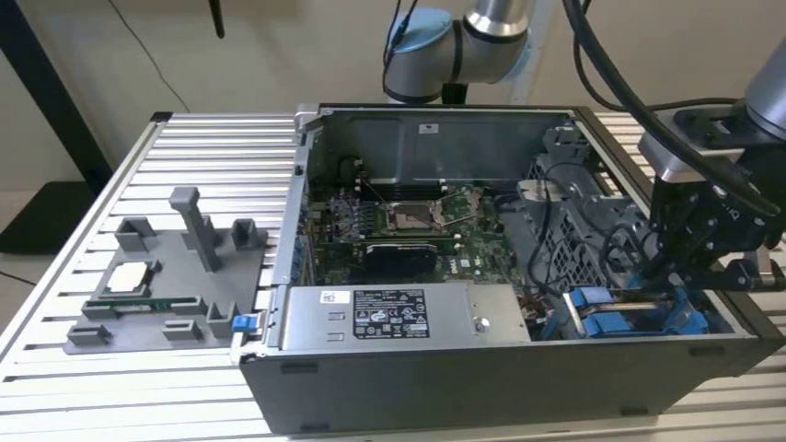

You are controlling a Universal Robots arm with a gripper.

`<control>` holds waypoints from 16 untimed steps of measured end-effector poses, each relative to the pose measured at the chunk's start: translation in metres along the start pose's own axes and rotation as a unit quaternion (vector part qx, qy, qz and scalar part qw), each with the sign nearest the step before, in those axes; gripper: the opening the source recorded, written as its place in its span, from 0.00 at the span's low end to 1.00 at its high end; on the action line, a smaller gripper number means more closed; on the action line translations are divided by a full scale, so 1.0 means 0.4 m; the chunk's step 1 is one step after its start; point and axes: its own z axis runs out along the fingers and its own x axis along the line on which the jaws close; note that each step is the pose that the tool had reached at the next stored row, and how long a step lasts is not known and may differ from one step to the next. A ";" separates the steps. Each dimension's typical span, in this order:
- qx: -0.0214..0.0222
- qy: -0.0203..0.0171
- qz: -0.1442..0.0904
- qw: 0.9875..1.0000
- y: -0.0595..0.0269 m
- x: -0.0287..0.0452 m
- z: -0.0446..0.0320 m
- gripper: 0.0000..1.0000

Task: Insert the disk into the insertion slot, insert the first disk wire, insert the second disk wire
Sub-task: 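Insert the first disk wire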

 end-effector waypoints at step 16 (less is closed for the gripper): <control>0.000 -0.004 0.000 1.000 -0.003 -0.011 0.016 0.00</control>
